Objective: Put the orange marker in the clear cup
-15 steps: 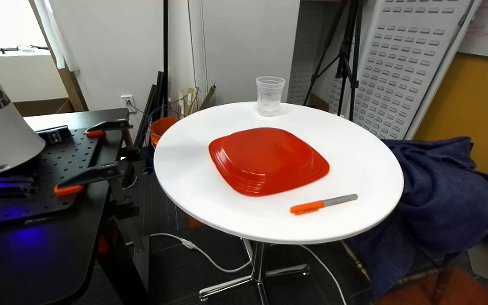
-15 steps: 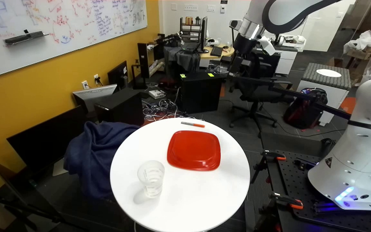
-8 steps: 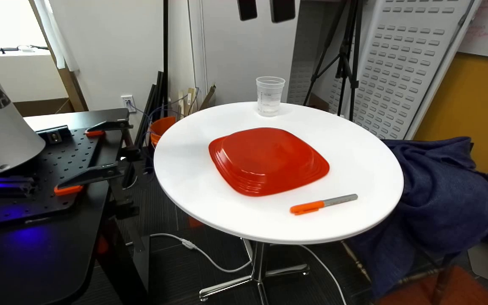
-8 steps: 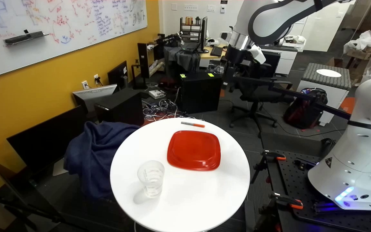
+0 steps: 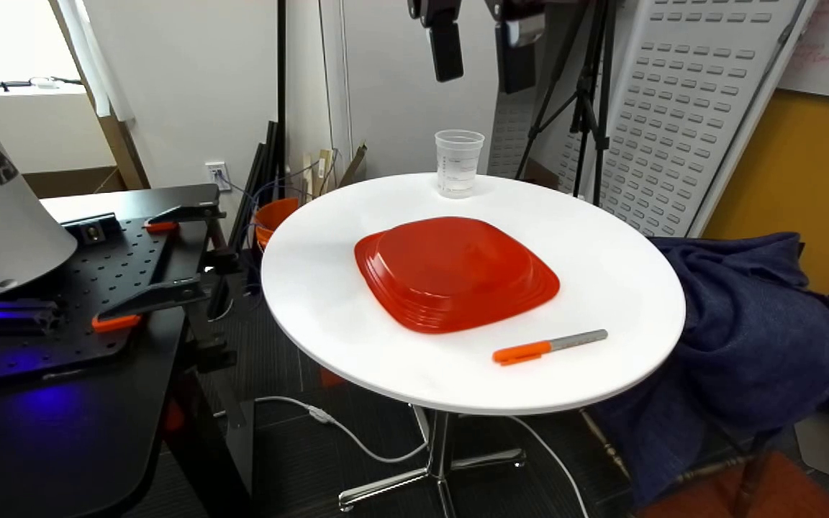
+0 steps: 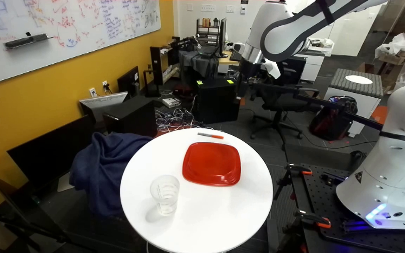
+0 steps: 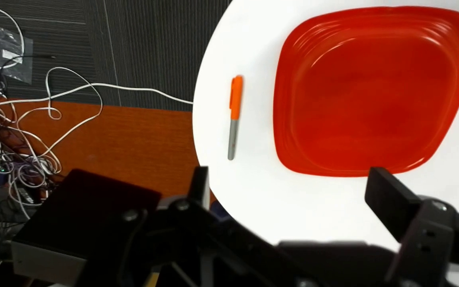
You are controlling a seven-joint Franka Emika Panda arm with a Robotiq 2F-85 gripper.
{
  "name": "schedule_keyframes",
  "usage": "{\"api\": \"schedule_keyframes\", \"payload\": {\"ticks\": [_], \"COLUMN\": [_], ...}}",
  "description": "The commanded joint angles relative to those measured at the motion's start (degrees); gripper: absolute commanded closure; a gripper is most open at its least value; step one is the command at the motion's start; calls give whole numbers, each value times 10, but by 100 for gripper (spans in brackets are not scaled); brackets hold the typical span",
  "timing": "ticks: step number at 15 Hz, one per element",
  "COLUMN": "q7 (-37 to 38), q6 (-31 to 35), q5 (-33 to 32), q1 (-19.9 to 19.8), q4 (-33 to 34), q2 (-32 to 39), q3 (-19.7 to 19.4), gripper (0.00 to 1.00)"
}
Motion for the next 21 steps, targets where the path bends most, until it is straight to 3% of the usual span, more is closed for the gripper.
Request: {"api": "schedule_keyframes", "payload": {"ticks": [1, 4, 12, 14, 21], "q7": [0, 19, 6, 12, 7], "q6": [-1, 9, 90, 114, 97], "q5": [2, -7, 53, 59, 81], "q1": [-12, -17, -21, -28, -77], "q4": [0, -1, 35, 48, 115], "q2": [1, -1, 93, 125, 215], "q3": [13, 14, 16, 24, 79], "gripper": [0, 0, 0, 0, 0]}}
